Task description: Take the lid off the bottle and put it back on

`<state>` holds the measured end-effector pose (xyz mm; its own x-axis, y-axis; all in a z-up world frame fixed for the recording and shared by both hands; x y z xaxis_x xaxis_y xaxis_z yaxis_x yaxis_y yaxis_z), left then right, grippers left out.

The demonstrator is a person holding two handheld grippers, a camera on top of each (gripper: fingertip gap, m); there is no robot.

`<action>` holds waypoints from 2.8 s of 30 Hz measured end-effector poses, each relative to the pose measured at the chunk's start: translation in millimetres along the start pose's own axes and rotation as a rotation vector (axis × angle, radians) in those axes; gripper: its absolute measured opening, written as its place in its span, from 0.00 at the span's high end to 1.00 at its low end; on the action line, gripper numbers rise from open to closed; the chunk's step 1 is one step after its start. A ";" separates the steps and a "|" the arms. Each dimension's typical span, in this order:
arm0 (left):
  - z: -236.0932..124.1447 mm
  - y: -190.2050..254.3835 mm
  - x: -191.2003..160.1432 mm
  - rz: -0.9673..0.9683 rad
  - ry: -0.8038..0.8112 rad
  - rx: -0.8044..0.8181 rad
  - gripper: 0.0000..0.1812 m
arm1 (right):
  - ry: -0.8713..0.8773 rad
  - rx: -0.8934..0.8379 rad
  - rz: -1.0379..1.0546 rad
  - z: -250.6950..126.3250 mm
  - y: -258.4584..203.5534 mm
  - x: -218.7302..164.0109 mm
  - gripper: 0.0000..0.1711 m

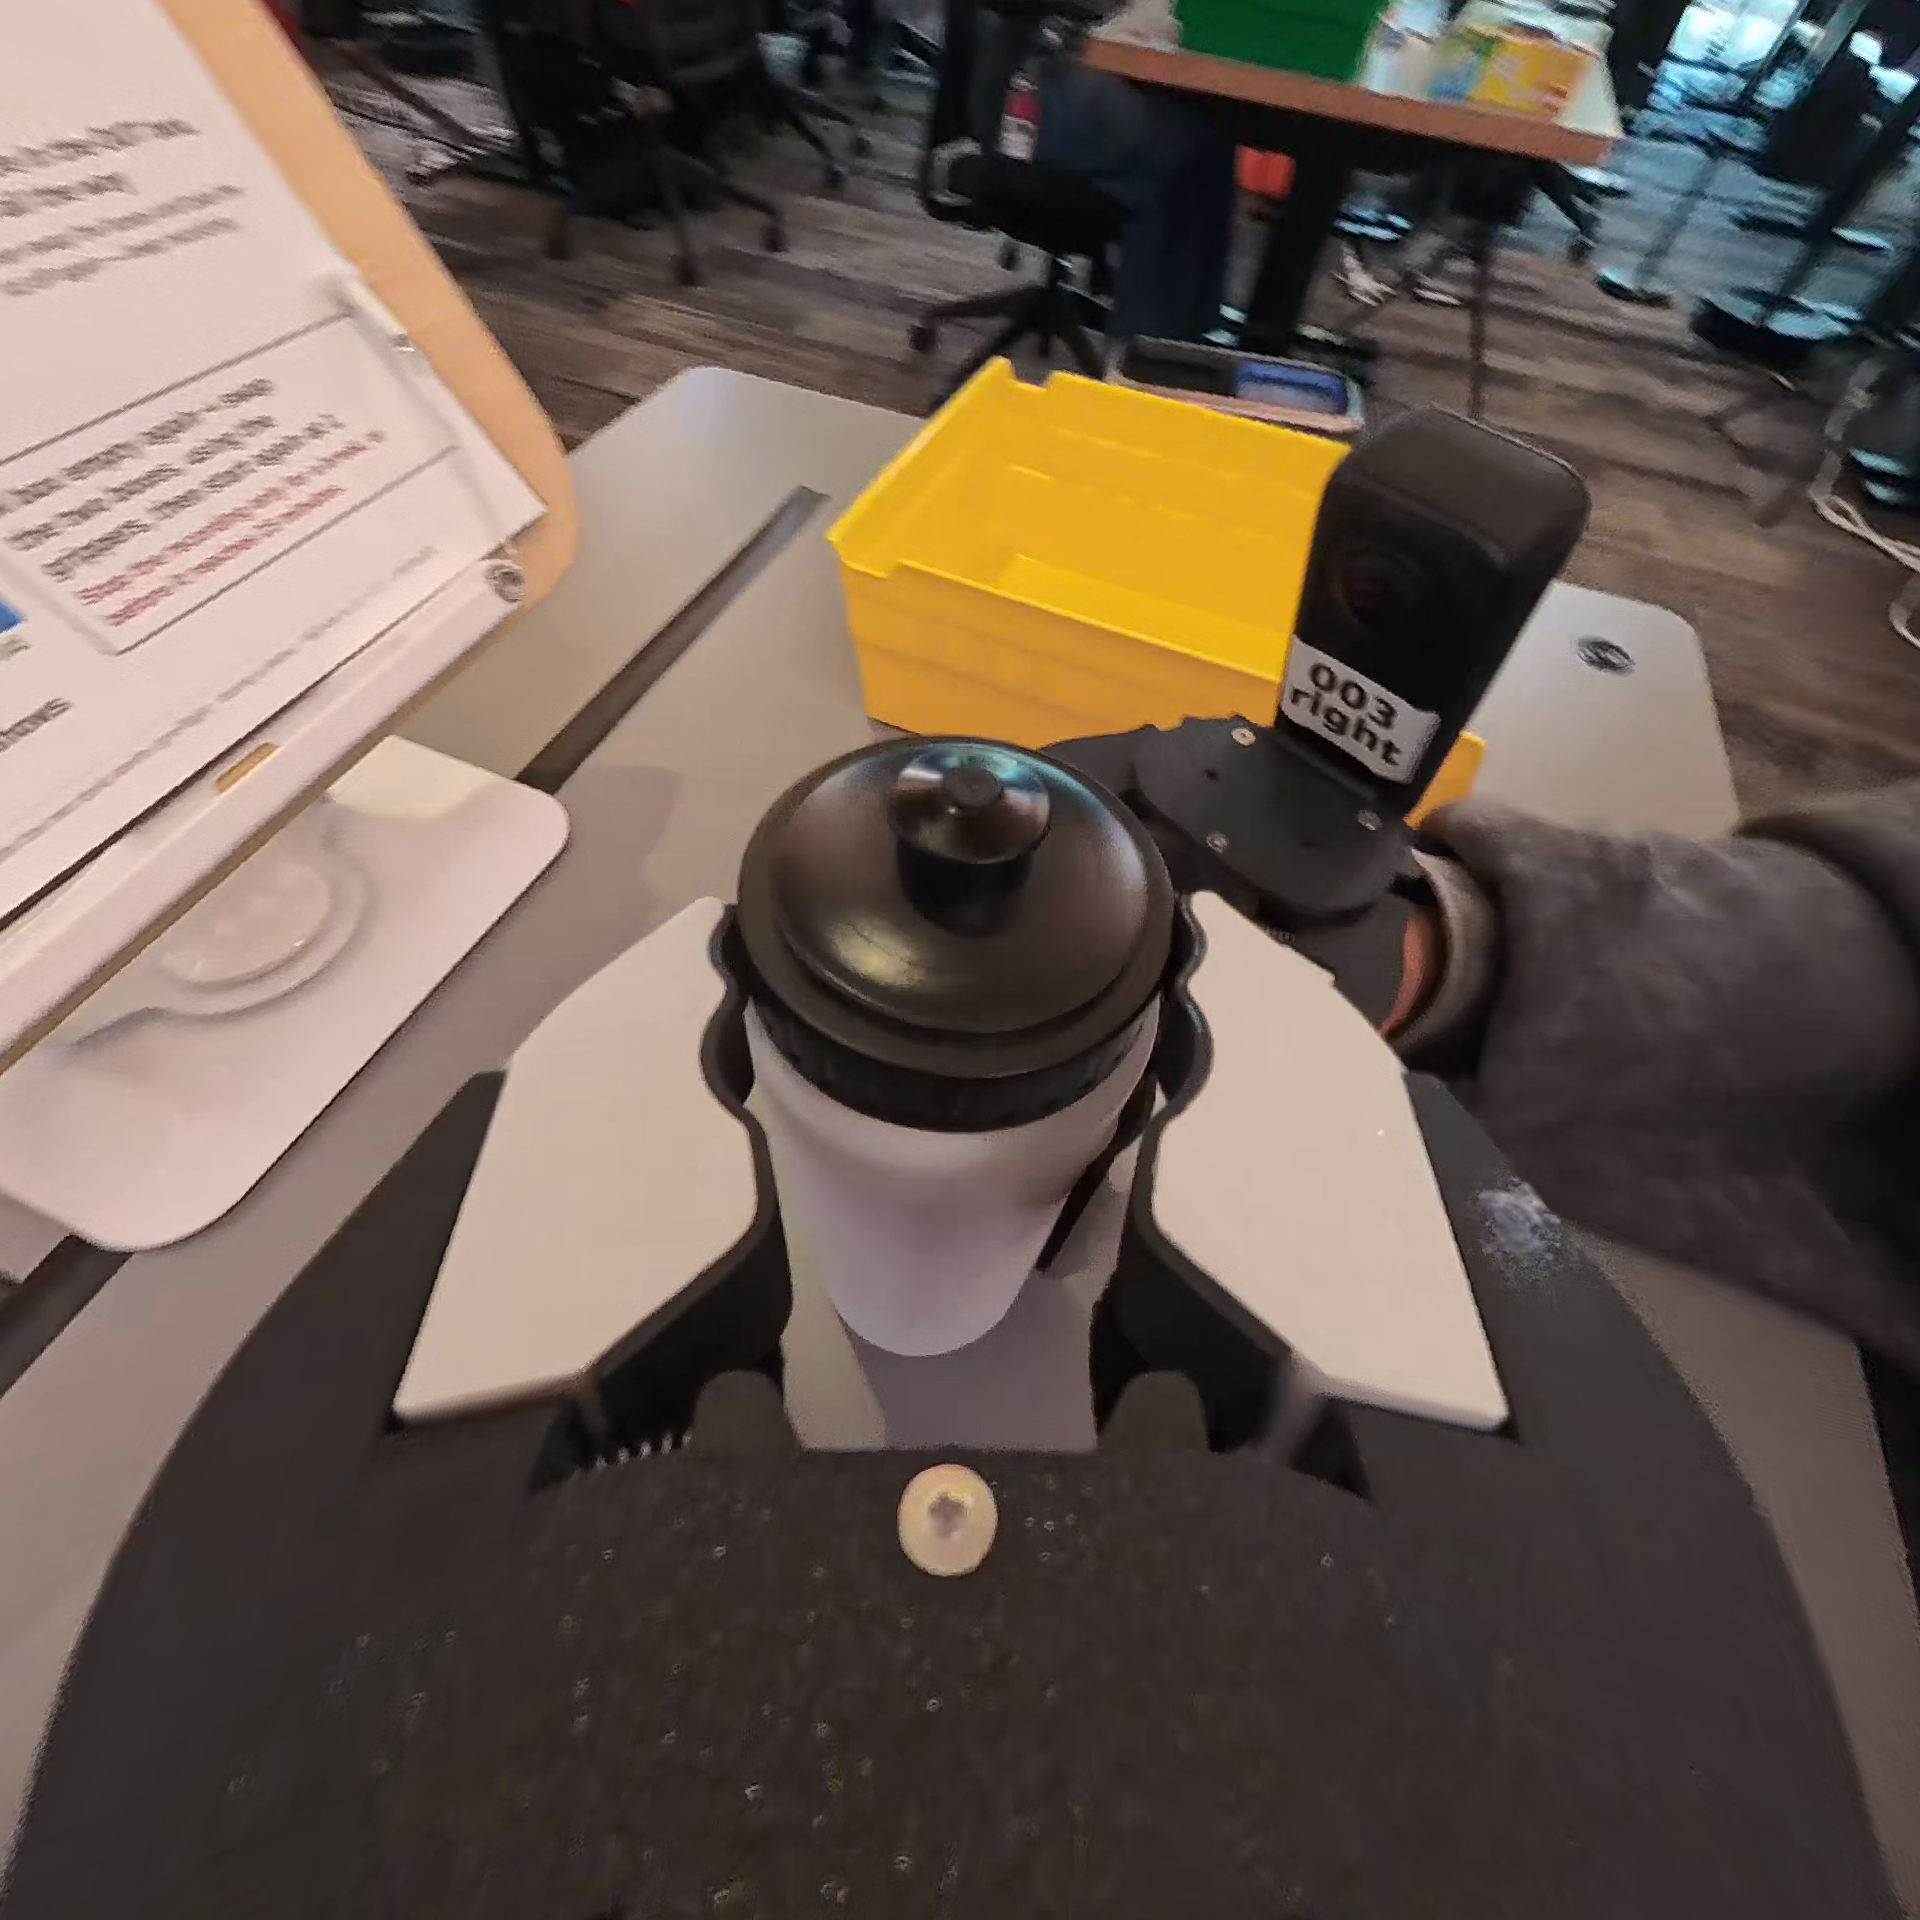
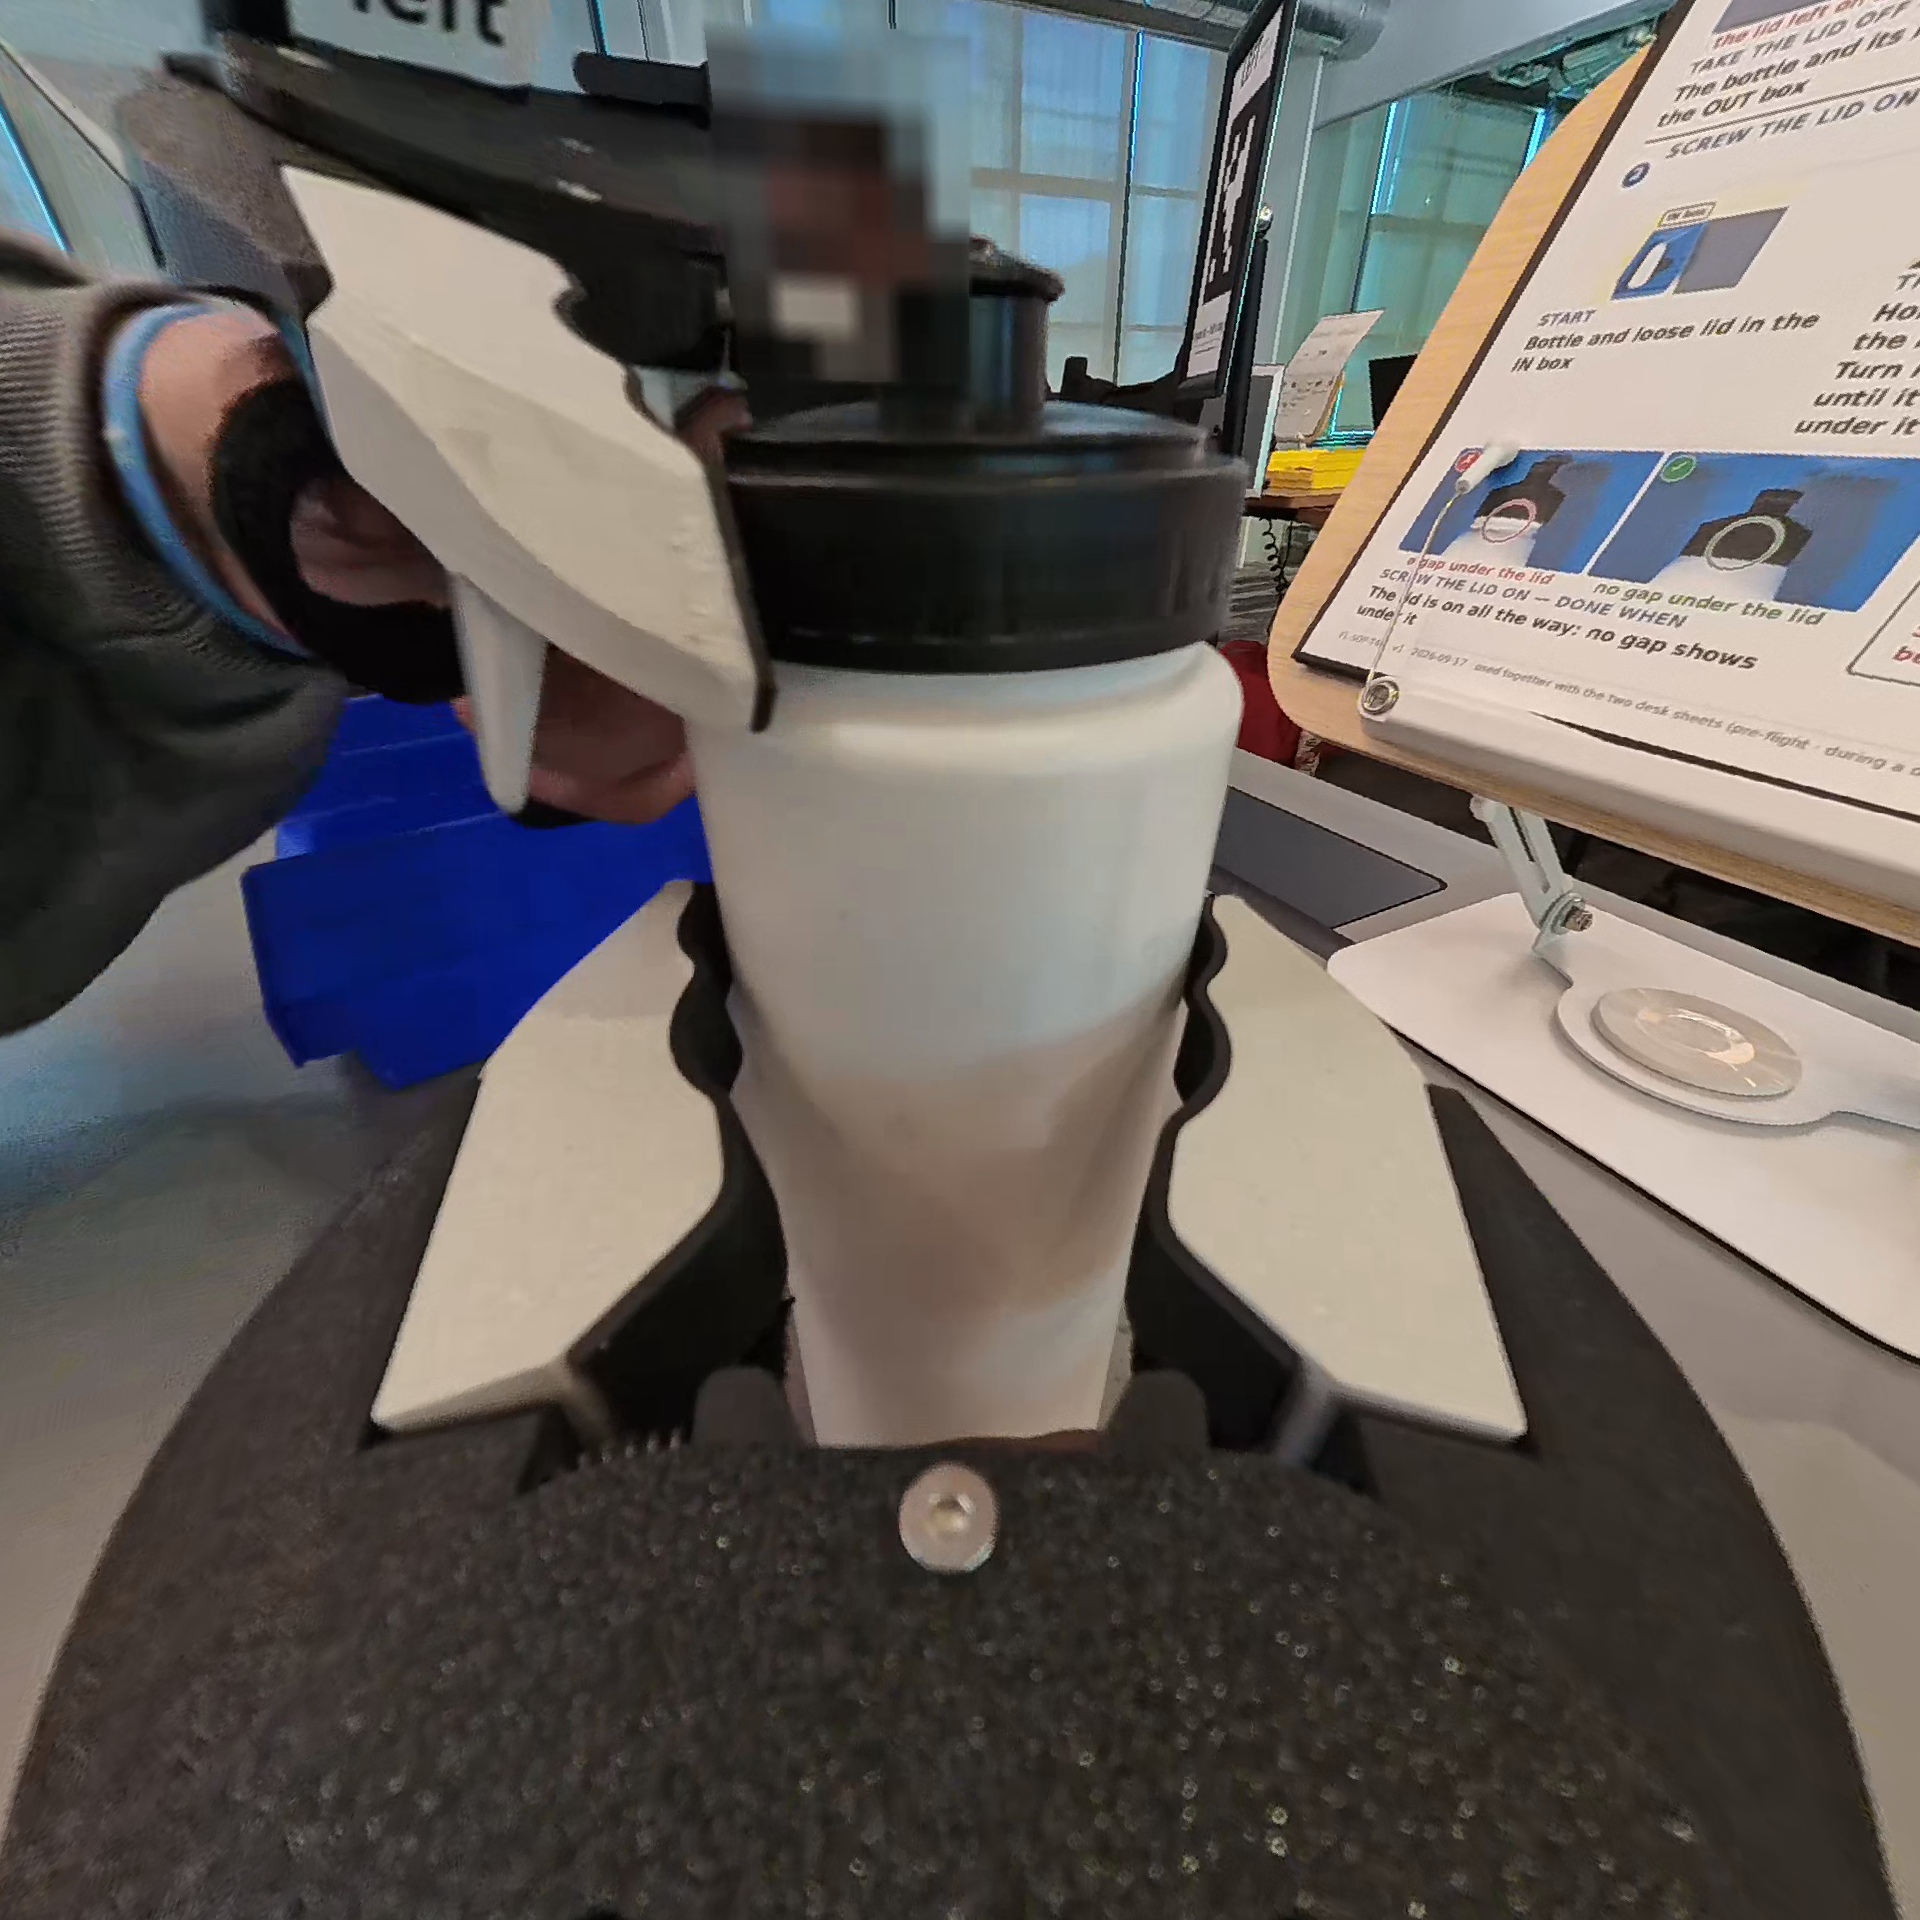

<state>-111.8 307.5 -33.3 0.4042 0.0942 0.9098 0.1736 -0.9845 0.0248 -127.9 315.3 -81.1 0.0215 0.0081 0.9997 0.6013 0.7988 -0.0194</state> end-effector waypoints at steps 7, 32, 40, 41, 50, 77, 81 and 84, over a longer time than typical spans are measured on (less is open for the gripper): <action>-3.9 4.5 -3.0 0.168 -0.038 -0.303 0.58 | -0.011 0.012 -0.019 0.2 -3.0 -1.0 0.51; -11.4 -1.6 3.1 0.324 -0.071 -0.556 0.44 | 0.007 0.059 -0.016 1.2 -7.5 -0.5 0.51; -21.8 -0.6 36.6 0.092 0.140 0.083 0.45 | 0.032 0.028 -0.012 3.2 -5.9 0.1 0.51; -21.6 1.2 38.4 0.042 0.158 0.171 0.45 | 0.034 0.023 -0.012 3.4 -5.7 0.2 0.51; -36.3 10.6 21.1 -0.203 0.287 1.029 0.47 | 0.048 -0.006 -0.015 3.3 -5.7 0.3 0.51; -7.4 -1.4 -3.7 -0.177 0.008 0.451 0.58 | 0.026 0.033 -0.013 4.1 -7.1 -0.3 0.51; -7.2 -0.2 -6.9 -0.056 -0.118 0.290 0.58 | 0.028 0.034 -0.011 3.6 -6.0 -0.2 0.51; -7.3 -1.8 -7.7 0.011 -0.186 0.162 0.58 | 0.029 0.030 -0.004 4.5 -4.1 0.0 0.51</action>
<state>-121.8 307.4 -37.4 0.5625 0.1237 0.8175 0.3042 -0.9504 -0.0655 -133.9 314.7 -81.0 0.0429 -0.0126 0.9990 0.5772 0.8165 -0.0145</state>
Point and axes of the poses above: each gripper's, where its closed fingertips meet, z out along the fingers, x out of its top, y = z × x across the jaws, the point moved 1 cm from there along -z, back along the fingers, and after that the axes turned 6 degrees about x, right-handed, at the moved point
